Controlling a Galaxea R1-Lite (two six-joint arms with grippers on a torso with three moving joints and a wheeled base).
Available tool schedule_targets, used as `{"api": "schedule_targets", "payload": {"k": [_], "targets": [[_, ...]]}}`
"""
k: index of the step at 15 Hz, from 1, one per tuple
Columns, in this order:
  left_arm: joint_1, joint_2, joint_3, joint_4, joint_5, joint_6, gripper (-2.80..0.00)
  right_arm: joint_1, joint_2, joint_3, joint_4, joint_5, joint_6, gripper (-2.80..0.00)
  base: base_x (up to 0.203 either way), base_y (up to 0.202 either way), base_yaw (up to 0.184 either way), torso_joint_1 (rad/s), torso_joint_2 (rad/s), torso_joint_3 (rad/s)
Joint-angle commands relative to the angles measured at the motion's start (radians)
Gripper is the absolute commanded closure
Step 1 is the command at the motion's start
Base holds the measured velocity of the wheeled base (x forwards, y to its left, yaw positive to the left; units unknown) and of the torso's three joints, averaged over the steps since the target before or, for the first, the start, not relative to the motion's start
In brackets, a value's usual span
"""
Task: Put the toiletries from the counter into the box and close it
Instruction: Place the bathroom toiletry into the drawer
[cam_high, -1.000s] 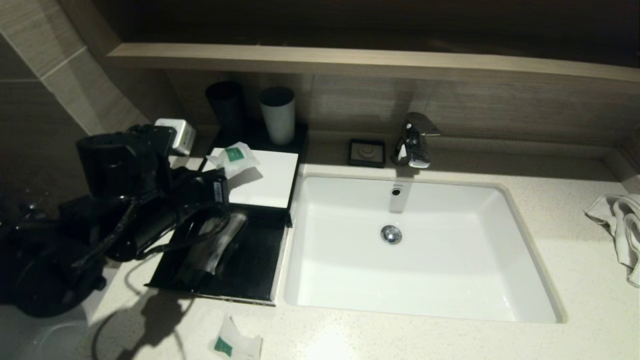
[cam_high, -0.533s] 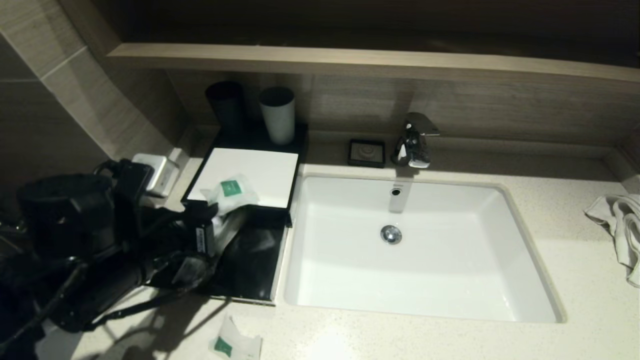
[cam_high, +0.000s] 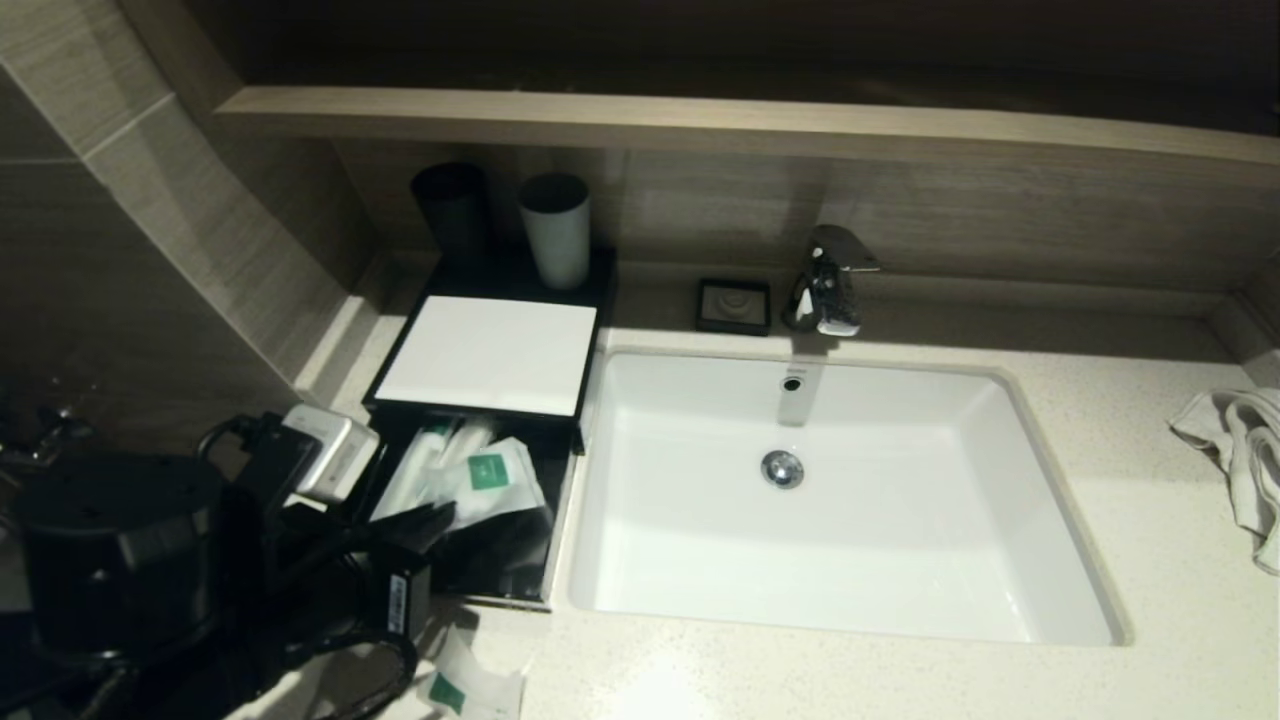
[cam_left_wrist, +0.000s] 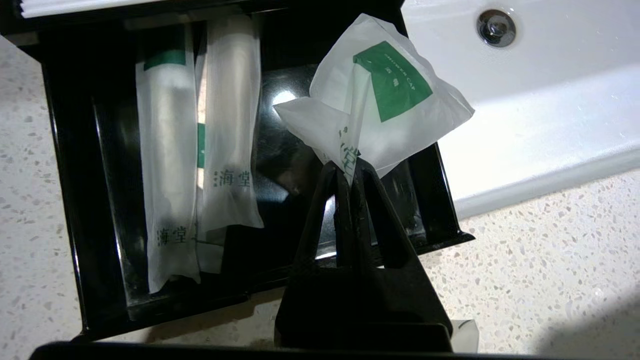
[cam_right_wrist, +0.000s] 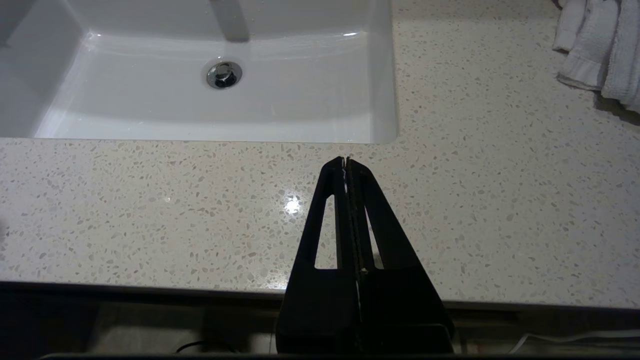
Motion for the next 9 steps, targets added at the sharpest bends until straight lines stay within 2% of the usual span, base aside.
{"api": "schedule_targets", "payload": {"k": [1, 9], "targets": [[-0.001, 0.044, -0.005, -0.011, -0.004, -0.002, 0.00, 0.000, 0.002, 0.000, 0.000, 0.000, 0.001, 0.00, 0.000, 0.000, 0.000, 0.000, 0.00, 0.000], [0.014, 0.200, -0.116, -0.017, 0.001, -0.022, 0.00, 0.000, 0.002, 0.000, 0.000, 0.000, 0.001, 0.00, 0.000, 0.000, 0.000, 0.000, 0.00, 0.000]]}}
